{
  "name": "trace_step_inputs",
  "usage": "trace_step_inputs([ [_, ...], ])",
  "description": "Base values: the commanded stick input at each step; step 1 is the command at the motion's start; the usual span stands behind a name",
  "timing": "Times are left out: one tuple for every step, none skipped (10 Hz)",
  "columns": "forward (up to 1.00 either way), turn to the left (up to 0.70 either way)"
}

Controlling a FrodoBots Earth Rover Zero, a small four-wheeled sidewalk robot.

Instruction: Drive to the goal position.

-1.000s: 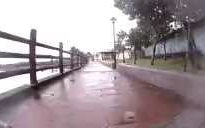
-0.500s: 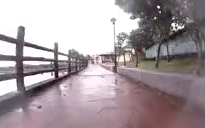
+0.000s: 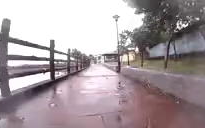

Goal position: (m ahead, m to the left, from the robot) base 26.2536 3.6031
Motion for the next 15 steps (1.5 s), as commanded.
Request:
trace_step_inputs([
  [1.00, -0.01],
  [1.00, -0.01],
  [1.00, -0.01],
  [1.00, -0.01],
  [1.00, -0.01],
  [1.00, -0.01],
  [1.00, -0.01],
  [1.00, -0.01],
  [1.00, -0.01],
  [1.00, -0.01],
  [1.00, -0.01],
  [1.00, -0.01],
  [1.00, -0.01],
  [1.00, -0.01],
  [1.00, -0.01],
])
